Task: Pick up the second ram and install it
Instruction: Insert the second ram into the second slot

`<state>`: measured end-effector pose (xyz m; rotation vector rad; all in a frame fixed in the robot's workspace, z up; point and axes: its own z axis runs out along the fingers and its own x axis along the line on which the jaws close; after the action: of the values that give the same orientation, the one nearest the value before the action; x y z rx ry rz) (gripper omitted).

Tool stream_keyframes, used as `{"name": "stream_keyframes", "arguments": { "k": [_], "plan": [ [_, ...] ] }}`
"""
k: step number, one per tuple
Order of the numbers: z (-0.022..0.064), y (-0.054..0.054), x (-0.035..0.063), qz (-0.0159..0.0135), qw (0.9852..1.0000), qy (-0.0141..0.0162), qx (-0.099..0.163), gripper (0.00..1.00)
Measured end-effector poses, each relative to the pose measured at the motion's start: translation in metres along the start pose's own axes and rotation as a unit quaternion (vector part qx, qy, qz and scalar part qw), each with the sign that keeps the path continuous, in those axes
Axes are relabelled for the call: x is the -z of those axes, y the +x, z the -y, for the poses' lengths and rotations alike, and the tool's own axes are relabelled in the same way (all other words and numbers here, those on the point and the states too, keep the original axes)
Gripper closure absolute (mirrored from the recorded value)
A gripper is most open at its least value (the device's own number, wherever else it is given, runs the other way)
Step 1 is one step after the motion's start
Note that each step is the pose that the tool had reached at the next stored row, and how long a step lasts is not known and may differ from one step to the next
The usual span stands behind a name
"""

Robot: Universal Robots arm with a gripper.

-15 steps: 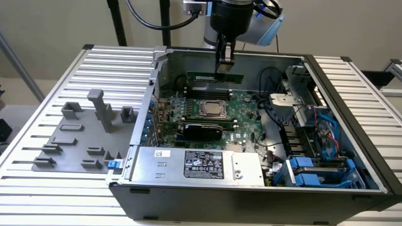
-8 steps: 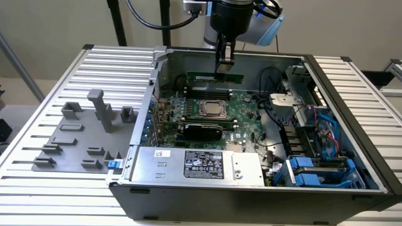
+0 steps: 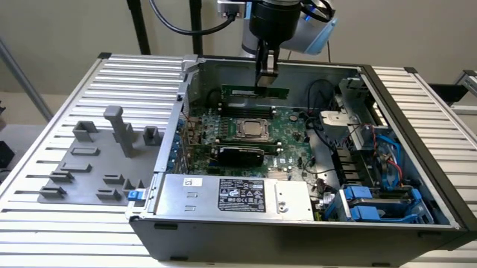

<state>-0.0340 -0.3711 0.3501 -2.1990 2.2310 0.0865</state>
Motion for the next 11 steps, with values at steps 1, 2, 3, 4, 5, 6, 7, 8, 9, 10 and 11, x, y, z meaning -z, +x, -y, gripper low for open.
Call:
{"name": "stream_keyframes", "arguments": {
  "k": [1,2,3,4,5,6,7,8,9,10,11],
  "plan": [
    [0.0,0.0,-0.0016,-0.0004,1.0,0.0001,0.0,1.0],
    [-0.0003,0.0,-0.0035,-0.0007,1.0,0.0,0.0,1.0],
    [-0.0004,0.0,-0.0053,-0.0007,1.0,0.0,0.0,1.0],
    [-0.0006,0.0,-0.0071,-0.0007,1.0,0.0,0.0,1.0],
    [-0.0007,0.0,-0.0089,-0.0007,1.0,0.0001,0.0,1.0],
    [-0.0007,0.001,-0.0107,-0.0008,1.0,0.0001,0.0,1.0],
    [-0.0008,0.001,-0.0125,-0.0008,1.0,0.0,0.001,1.0],
    [-0.0011,0.001,-0.0144,-0.0008,1.0,0.0,0.001,1.0],
    [-0.0012,0.001,-0.0161,-0.0008,1.0,0.0,0.001,1.0],
    [-0.0012,0.001,-0.018,-0.0008,1.0,0.0,0.001,1.0],
    [-0.0011,0.001,-0.0199,-0.0008,1.0,0.0,0.002,1.0]
  ]
}}
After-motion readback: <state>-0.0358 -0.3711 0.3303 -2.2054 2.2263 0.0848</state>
